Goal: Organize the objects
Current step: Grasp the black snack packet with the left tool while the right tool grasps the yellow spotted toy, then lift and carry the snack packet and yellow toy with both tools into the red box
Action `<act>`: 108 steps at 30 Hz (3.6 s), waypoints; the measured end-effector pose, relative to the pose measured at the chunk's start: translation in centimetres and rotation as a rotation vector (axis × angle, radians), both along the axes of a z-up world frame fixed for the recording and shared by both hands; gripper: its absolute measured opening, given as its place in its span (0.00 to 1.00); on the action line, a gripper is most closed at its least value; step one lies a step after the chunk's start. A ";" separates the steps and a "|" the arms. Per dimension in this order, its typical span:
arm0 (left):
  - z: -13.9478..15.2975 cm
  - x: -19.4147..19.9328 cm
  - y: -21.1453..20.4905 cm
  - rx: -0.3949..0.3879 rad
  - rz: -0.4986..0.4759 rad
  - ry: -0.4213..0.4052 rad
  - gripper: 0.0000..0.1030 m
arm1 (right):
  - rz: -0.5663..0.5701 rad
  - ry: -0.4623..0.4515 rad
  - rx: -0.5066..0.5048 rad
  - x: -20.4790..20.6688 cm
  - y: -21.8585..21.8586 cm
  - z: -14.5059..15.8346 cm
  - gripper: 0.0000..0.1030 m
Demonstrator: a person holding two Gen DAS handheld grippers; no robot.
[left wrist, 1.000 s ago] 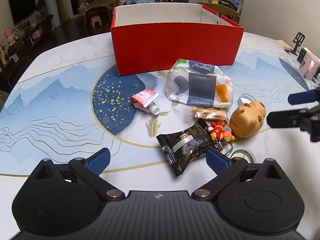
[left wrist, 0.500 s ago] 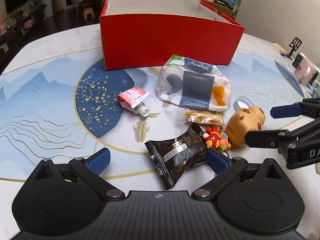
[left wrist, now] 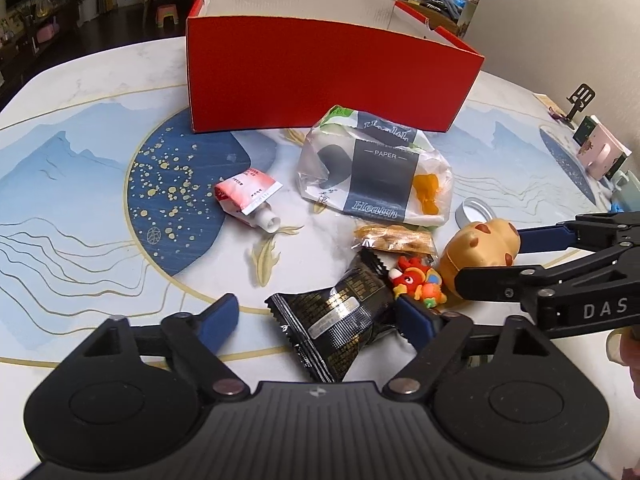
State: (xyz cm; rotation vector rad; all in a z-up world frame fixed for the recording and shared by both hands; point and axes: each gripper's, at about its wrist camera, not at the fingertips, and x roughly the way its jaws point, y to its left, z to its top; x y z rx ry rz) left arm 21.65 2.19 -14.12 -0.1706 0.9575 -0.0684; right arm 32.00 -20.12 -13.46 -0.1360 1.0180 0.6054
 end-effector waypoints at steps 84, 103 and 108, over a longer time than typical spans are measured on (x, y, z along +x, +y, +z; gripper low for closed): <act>12.2 7.4 1.9 -0.032 0.001 -0.166 0.36 | 0.031 -0.285 0.087 7.9 0.5 14.1 0.67; 3.6 8.6 0.8 0.242 -0.384 0.021 0.59 | 0.040 -0.243 0.065 7.8 -0.4 12.5 0.67; 2.5 9.6 0.1 0.247 -0.449 0.067 0.59 | 0.036 -0.231 0.058 8.0 -0.6 11.9 0.67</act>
